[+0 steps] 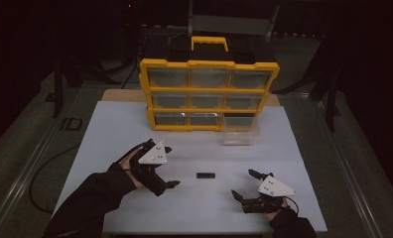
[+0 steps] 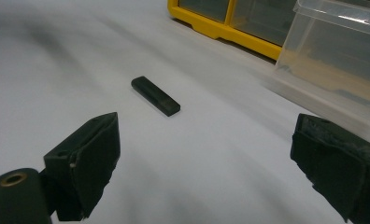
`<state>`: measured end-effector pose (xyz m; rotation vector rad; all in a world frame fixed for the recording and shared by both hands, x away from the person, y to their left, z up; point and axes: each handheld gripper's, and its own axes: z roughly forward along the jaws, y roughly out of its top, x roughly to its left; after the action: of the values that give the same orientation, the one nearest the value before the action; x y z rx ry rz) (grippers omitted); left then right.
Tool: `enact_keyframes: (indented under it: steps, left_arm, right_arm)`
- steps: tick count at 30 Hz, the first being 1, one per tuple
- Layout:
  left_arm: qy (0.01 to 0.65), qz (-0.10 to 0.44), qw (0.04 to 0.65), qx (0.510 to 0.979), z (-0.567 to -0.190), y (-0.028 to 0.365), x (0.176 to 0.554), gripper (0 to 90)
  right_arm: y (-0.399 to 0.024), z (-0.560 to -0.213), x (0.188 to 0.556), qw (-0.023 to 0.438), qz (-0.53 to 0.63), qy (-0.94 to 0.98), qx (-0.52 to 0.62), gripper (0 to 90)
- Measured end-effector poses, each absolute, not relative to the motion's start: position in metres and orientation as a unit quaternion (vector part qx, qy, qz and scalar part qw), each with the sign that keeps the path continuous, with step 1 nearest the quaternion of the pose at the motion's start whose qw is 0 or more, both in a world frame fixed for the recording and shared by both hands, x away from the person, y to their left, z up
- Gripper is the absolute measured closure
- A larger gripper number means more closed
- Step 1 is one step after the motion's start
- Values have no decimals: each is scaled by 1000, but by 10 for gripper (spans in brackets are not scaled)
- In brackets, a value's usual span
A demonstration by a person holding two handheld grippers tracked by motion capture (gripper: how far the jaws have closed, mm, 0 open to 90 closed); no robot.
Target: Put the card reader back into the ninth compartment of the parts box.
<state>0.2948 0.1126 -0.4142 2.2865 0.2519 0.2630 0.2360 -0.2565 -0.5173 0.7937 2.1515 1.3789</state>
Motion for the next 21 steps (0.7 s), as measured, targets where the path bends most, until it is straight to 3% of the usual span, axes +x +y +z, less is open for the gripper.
enact_keyframes:
  steps: [21]
  left_arm:
    - [45, 58, 331, 941, -427, 56, 313, 4]
  right_arm:
    - [-257, -517, 237, 236, 502, 783, 280, 85]
